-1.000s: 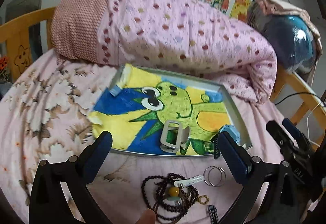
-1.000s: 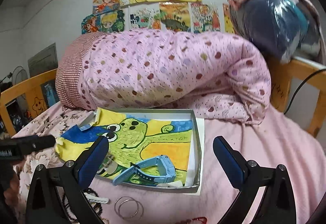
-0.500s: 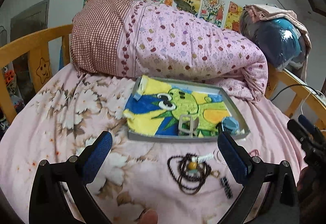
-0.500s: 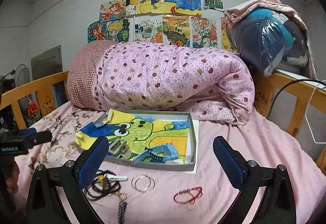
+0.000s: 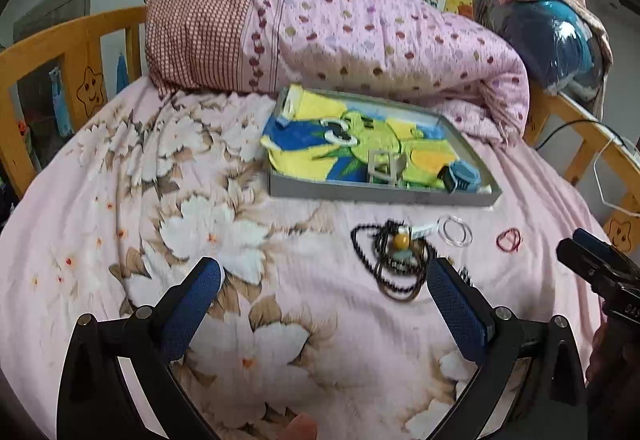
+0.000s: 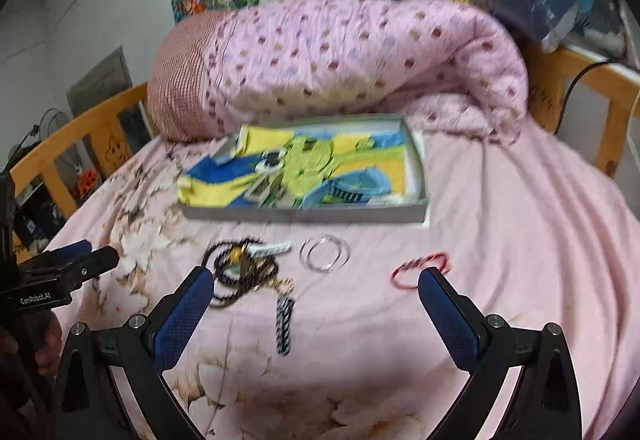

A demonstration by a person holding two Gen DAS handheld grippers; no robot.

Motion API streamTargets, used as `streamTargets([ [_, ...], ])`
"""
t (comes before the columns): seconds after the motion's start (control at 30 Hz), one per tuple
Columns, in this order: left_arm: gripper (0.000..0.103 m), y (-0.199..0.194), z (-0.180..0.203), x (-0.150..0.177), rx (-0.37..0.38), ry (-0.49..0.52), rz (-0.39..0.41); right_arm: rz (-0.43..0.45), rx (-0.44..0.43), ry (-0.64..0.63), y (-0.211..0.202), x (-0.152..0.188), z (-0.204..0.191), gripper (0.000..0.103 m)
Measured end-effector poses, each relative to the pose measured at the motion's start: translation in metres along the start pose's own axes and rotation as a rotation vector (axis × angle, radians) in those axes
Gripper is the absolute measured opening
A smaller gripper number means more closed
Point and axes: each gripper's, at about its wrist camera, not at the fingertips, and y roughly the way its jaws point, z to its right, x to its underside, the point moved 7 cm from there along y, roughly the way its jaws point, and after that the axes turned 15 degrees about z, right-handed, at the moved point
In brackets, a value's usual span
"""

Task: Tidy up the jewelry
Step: 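Move the right tool to the black braided bracelet while the left approaches the bead necklace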

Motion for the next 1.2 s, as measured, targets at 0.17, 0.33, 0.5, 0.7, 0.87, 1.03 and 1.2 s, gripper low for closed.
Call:
streamTargets([
  [0.17, 0.101, 0.013, -0.002, 0.014, 0.034, -0.042, -0.086, -0.142, -0.064, 0.015, 0.024, 0.030, -0.007, 0.103],
  [0.33, 0.101, 0.028, -0.007, 0.020, 0.057, -0.116, -0.157, -0.226, -0.092, 0.030, 0.035, 0.049, -0.009, 0.103],
  [0.5, 0.099, 0.039, -0.004, 0.017, 0.099, -0.146, -0.184, -0.217, -0.105, 0.043, 0.036, 0.049, -0.007, 0.099],
  [0.7, 0.067, 0.051, 0.014, 0.016, 0.173, -0.101, -0.208, -0.243, -0.132, 0.037, 0.044, 0.053, -0.011, 0.073],
  [0.87, 0.040, 0.061, 0.030, 0.020, 0.243, -0.076, -0.239, -0.262, -0.153, 0.013, 0.048, 0.059, -0.018, 0.052],
  [1.03, 0.032, 0.075, 0.036, 0.024, 0.267, -0.088, -0.281, -0.276, -0.160, -0.003, 0.051, 0.064, -0.022, 0.044],
  [1.2, 0.032, 0.090, 0.028, 0.029, 0.232, -0.137, -0.339, -0.289, -0.152, -0.004, 0.055, 0.068, -0.021, 0.043],
])
